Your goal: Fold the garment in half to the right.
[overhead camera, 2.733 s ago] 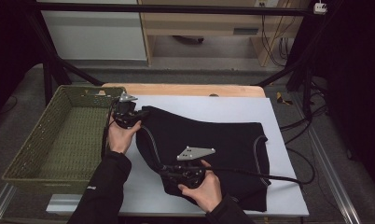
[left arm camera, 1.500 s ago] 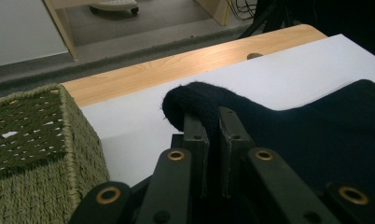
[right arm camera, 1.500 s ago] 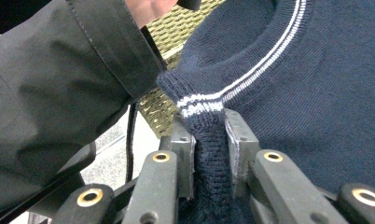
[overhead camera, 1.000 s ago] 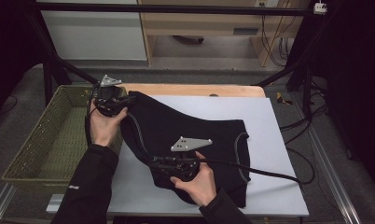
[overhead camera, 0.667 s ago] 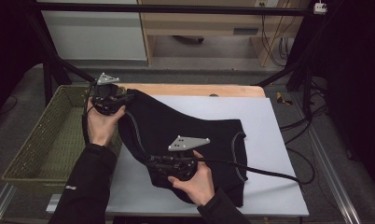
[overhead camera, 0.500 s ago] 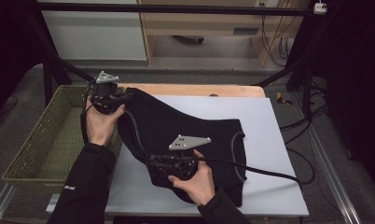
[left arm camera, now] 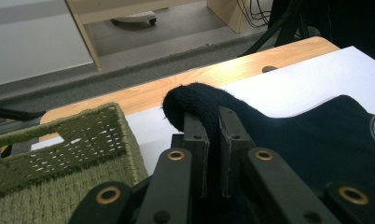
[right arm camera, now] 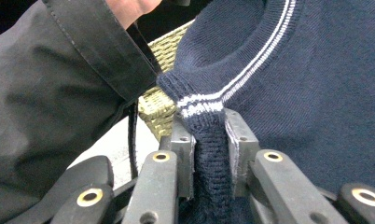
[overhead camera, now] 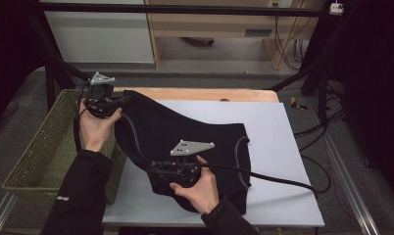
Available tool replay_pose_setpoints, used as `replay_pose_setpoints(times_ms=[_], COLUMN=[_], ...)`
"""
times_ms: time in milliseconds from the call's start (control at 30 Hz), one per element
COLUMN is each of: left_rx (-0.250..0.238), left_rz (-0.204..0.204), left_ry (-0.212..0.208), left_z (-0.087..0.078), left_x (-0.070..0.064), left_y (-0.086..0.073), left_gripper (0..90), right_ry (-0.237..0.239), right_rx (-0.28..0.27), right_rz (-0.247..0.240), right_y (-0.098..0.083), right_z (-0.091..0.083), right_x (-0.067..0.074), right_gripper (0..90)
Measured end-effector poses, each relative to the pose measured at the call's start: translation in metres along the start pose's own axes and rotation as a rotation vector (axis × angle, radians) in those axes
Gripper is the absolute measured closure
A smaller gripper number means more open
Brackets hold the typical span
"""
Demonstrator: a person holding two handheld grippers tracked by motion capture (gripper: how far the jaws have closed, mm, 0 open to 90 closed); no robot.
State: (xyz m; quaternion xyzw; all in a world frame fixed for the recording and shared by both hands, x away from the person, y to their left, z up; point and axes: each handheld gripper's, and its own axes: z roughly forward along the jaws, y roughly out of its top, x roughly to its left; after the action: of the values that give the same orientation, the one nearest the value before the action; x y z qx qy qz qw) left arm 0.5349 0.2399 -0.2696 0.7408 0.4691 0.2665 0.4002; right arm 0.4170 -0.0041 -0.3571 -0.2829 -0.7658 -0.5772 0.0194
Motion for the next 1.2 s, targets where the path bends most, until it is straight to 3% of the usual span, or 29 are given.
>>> replay_pose_setpoints(times_ms=[267,400,600,667,833,1067,1200], left_rx=[0.006,0.014,0.017,0.017,0.02,0.033,0.038], left_rz=[-0.012,-0.022,-0.016,-0.004,0.009,0.038,0.035], left_ry=[0.023,0.024,0.022,0.021,0.018,0.0,-0.01], left_z=[-0.007,-0.004,0.007,0.012,0.02,0.038,0.048], left_x=[0.011,0.01,-0.004,-0.012,-0.025,-0.046,-0.055], left_y=[-0.003,-0.002,0.007,0.011,0.018,0.025,0.026], left_gripper=[83.4,83.4,83.3,83.3,83.3,83.3,83.2], right_ry=[0.006,-0.007,-0.047,-0.081,-0.101,-0.174,-0.199], right_rx=[-0.005,-0.014,-0.048,-0.068,-0.09,-0.126,-0.126], right_rz=[0.002,0.0,0.024,0.025,0.035,0.045,0.06], right_y=[0.003,0.002,-0.001,-0.004,-0.01,-0.027,-0.034], right_z=[0.008,0.009,-0.003,-0.011,-0.022,-0.039,-0.044], right_x=[0.003,0.005,0.007,0.004,-0.001,-0.009,-0.013], right_gripper=[77.2,77.2,77.1,77.1,77.1,76.7,76.7])
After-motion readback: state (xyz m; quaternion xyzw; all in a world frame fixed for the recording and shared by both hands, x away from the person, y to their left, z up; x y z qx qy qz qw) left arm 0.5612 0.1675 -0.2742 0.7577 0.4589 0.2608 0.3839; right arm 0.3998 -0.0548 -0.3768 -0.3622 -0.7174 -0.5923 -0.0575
